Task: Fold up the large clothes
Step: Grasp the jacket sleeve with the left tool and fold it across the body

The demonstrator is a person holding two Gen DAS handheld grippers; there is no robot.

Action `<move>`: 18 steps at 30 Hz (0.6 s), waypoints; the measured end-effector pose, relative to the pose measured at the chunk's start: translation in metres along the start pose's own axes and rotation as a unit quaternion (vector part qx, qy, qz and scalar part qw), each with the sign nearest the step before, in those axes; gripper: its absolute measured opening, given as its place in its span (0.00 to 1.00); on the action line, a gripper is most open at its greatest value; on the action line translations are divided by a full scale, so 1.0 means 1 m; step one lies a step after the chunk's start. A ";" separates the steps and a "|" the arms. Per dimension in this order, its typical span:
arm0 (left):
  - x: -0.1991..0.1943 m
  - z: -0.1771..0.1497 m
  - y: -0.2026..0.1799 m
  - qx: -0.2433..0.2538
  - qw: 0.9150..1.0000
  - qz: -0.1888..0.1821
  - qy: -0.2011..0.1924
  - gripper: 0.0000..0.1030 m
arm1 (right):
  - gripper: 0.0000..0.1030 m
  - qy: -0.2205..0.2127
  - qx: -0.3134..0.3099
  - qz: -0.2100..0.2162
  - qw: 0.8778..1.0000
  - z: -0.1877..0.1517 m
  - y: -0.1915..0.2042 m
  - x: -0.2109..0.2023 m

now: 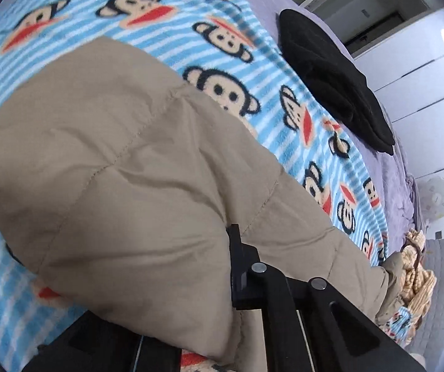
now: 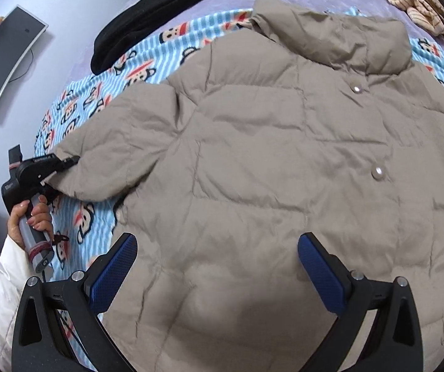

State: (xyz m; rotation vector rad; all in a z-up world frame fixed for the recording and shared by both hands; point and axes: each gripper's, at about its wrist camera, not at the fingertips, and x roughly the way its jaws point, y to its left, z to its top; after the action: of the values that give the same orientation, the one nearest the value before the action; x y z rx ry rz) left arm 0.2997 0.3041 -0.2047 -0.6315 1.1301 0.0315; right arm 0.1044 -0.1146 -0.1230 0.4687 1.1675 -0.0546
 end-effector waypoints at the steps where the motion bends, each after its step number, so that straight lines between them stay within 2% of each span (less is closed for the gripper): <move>1: -0.015 -0.004 -0.002 0.024 1.000 0.008 -0.015 0.08 | 0.77 -0.008 0.002 0.015 1.000 0.006 0.005 0.003; 2: -0.028 -0.007 -0.009 0.051 0.998 0.015 -0.030 0.08 | 0.39 -0.010 0.006 0.032 0.999 0.012 0.010 0.009; 3: -0.042 -0.010 -0.017 0.077 0.996 0.021 -0.046 0.08 | 0.20 -0.008 0.017 0.052 0.998 0.020 0.013 0.018; 4: -0.054 -0.012 -0.028 0.103 0.992 0.024 -0.061 0.08 | 0.07 -0.010 0.026 0.064 0.998 0.025 0.016 0.026; 7: -0.091 -0.021 -0.061 0.176 0.979 0.020 -0.104 0.08 | 0.07 -0.017 0.039 0.106 0.993 0.040 0.030 0.050; 10: -0.126 -0.034 -0.098 0.247 0.959 -0.003 -0.137 0.08 | 0.07 -0.005 0.044 0.151 0.988 0.046 0.047 0.076; 12: -0.134 -0.045 -0.125 0.283 0.950 -0.038 -0.129 0.08 | 0.07 0.021 0.050 0.159 0.986 0.044 0.053 0.104; 15: -0.130 -0.073 -0.171 0.336 0.933 -0.085 -0.094 0.08 | 0.06 0.043 0.061 0.155 0.985 0.039 0.055 0.134; 17: -0.125 -0.097 -0.207 0.380 0.914 -0.108 -0.093 0.08 | 0.06 0.058 0.075 0.165 0.982 0.037 0.049 0.145; 18: -0.122 -0.110 -0.226 0.402 0.903 -0.117 -0.090 0.08 | 0.06 0.063 0.085 0.183 0.977 0.037 0.044 0.144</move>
State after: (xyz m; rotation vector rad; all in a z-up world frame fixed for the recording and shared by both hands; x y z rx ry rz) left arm 0.2291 0.0988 -0.0288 -0.0101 0.7792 -0.5506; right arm 0.2064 -0.0606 -0.2262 0.8438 1.1889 0.1980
